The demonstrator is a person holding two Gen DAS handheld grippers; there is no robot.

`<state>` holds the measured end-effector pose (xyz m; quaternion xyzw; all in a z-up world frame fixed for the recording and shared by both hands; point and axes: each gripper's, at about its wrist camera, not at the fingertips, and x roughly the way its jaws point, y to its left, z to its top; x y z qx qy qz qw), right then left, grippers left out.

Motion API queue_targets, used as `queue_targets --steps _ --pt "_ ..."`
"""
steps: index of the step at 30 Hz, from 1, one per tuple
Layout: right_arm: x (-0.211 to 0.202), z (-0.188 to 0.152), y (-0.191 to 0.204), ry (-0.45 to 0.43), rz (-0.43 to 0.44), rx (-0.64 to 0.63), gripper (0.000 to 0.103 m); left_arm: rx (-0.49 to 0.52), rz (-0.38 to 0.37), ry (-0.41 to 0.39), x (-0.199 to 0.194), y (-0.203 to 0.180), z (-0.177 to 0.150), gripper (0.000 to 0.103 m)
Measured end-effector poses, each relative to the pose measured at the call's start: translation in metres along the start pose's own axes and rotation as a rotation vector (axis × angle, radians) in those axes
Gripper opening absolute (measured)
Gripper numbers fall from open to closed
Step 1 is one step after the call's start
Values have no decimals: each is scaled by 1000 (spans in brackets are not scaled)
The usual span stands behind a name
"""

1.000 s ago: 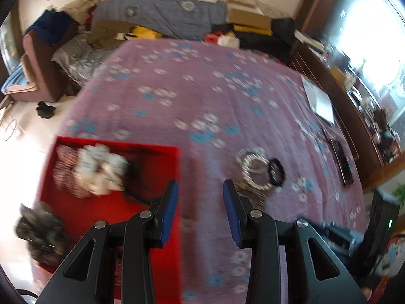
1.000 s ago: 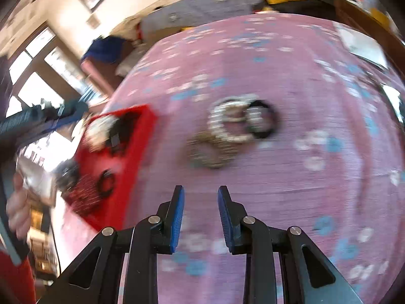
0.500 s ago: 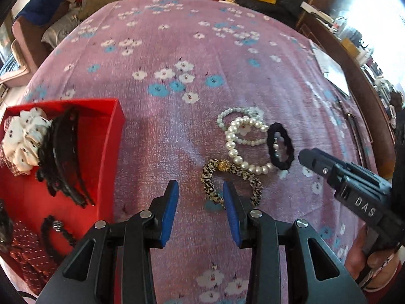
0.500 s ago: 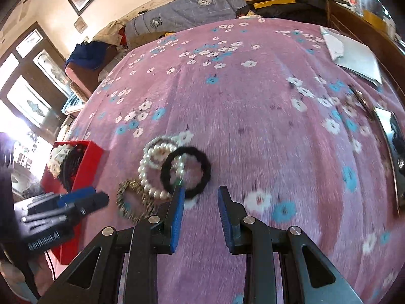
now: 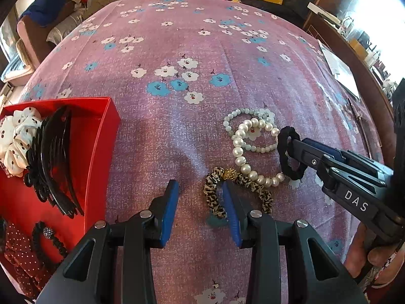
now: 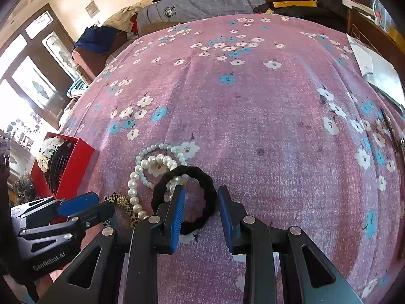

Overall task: Organize jewelry
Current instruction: 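Close the left tool on the leopard-print hair tie while the right tool grasps the black hair tie, then carry the leopard-print tie in the left tool while the right tool carries the black tie over the tray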

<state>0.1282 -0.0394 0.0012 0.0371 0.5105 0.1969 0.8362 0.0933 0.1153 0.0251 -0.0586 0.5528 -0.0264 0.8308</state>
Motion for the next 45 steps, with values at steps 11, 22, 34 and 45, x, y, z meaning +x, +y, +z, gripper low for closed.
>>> queue_targets --steps 11,22,34,45 --pt "-3 2 3 -11 -27 9 8 32 28 -23 -13 -8 0 5" --pt "-46 -10 8 -75 3 45 8 12 -38 -92 -65 -10 -7 5" --pt "-83 -32 18 -110 24 76 8 -44 -67 -162 -126 6 -31 5" --pt "-121 -57 48 -142 75 50 8 -78 -10 -229 -183 24 -63 6"
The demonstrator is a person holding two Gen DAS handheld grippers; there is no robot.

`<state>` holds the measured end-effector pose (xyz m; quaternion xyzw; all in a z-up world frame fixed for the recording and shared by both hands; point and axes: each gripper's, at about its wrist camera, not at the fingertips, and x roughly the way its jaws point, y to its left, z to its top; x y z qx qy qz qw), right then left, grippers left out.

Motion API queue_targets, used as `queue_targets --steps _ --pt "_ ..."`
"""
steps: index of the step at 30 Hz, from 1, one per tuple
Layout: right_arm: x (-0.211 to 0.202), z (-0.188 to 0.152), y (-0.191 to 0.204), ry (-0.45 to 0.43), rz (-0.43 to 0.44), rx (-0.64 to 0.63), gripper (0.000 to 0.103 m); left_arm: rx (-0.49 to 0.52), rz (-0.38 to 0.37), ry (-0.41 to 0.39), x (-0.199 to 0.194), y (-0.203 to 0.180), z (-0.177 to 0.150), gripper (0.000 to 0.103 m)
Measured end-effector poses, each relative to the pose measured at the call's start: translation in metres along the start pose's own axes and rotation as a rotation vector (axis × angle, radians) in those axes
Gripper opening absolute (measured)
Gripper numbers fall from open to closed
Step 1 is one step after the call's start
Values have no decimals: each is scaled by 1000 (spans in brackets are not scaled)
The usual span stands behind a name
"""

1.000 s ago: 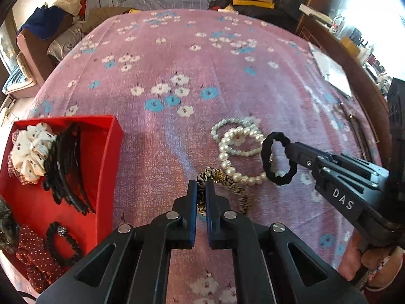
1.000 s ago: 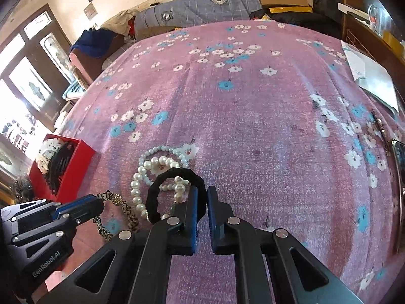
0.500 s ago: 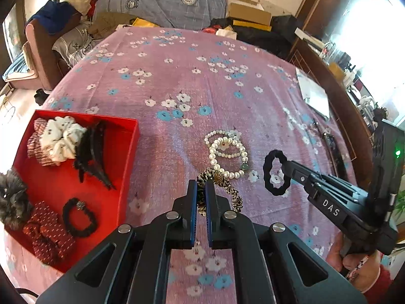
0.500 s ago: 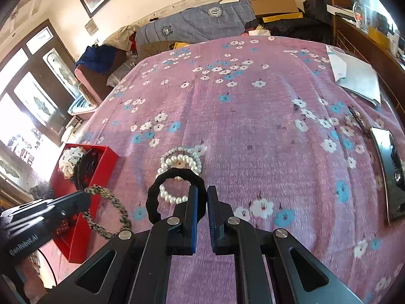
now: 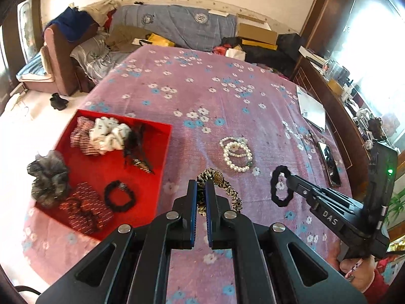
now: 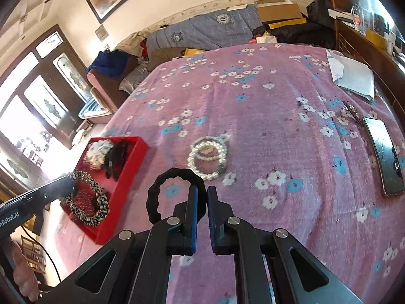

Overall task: Organize jewelry
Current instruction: 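Carry the leopard-print tie in the left tool while the right tool carries the black tie over the tray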

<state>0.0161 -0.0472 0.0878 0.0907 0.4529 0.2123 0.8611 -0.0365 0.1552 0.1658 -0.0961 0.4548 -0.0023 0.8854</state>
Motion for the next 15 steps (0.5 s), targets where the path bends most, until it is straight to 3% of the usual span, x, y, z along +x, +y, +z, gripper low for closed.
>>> queue_targets --steps 15 --pt "-55 -14 48 -69 59 -75 9 31 167 -78 -55 10 -24 6"
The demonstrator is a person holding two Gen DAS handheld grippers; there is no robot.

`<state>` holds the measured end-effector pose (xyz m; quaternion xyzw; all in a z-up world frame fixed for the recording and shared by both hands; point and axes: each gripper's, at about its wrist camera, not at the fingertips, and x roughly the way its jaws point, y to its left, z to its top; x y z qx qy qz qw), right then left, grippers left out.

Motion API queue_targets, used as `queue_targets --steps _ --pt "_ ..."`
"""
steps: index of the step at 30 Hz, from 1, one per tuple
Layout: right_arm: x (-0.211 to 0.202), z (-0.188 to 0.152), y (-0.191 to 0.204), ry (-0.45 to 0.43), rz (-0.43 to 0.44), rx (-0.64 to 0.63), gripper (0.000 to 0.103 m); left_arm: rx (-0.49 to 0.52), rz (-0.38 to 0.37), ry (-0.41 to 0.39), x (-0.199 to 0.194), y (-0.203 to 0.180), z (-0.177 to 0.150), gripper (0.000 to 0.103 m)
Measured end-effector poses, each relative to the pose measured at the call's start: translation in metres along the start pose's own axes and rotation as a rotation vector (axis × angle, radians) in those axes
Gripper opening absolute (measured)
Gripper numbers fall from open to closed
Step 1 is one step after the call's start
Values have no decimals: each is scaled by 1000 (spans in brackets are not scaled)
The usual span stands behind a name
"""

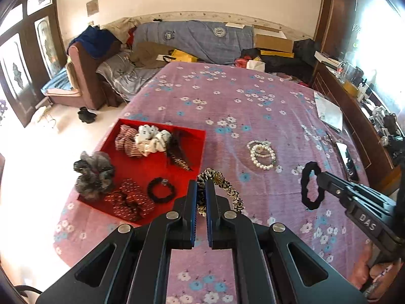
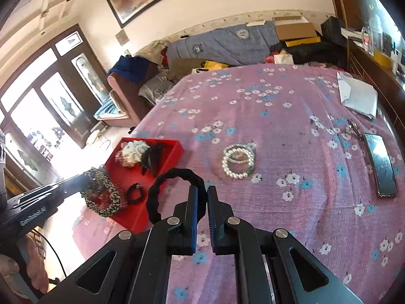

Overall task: Organize jewelry
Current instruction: 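Carry the leopard-print tie in the left tool while the right tool carries the black tie over the tray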

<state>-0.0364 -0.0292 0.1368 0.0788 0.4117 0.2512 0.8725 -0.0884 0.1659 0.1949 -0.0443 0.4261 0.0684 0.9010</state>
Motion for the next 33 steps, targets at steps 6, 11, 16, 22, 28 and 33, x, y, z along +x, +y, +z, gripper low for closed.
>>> queue_targets --steps 6,11,16,22,28,33 --pt "-11 -3 16 -16 23 -29 9 8 38 -19 -15 5 -6 6" --pt "-15 -4 32 -23 46 -59 9 9 56 -37 -26 9 -10 6" --pt "-14 -5 43 -21 63 -80 9 4 65 -48 -33 15 -12 6" --pt "-7 -5 53 -6 78 -94 9 -7 69 -38 -32 25 -13 6" --pt "2 -4 61 6 91 -99 9 -17 79 -11 -23 36 -14 6" --pt "14 -1 66 27 105 -88 9 -19 86 13 -12 47 -14 6"
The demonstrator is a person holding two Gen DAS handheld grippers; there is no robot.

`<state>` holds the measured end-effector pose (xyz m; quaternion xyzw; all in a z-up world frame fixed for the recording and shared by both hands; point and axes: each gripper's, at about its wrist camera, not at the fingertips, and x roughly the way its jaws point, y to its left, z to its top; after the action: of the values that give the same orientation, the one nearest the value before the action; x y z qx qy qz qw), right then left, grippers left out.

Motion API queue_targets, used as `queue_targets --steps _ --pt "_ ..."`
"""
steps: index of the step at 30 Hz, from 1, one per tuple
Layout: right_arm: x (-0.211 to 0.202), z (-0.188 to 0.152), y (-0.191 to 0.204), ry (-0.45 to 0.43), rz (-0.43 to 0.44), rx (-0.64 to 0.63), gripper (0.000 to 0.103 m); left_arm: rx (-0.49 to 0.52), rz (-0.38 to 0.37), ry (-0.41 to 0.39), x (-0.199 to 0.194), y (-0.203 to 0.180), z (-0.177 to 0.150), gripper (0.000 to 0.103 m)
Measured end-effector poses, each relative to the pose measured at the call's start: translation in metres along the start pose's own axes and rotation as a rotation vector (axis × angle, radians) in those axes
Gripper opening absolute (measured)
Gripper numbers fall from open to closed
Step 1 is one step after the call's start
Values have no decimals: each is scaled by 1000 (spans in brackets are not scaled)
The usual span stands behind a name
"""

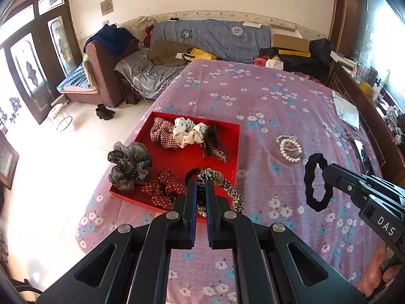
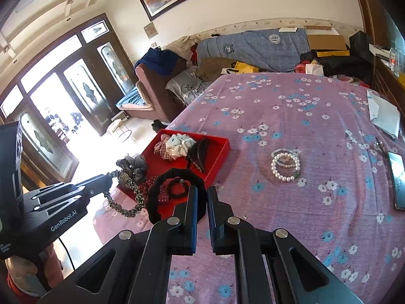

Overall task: Organize jewelry
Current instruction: 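Carry the leopard-print tie in the left tool while the right tool carries the black tie over the tray, then lower both hair ties into the red tray and open both tools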

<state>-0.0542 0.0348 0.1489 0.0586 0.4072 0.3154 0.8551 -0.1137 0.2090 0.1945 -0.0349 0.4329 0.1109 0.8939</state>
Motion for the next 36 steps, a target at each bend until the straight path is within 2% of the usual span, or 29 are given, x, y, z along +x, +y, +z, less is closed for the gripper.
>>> queue_targets --steps 14,27,36 --pt "43 10 20 50 9 21 9 -1 1 79 45 38 11 6" --pt "75 23 34 77 -19 34 9 -14 -25 115 81 69 29 6" --pt "89 23 32 93 -29 60 9 -21 -14 118 101 85 46 6"
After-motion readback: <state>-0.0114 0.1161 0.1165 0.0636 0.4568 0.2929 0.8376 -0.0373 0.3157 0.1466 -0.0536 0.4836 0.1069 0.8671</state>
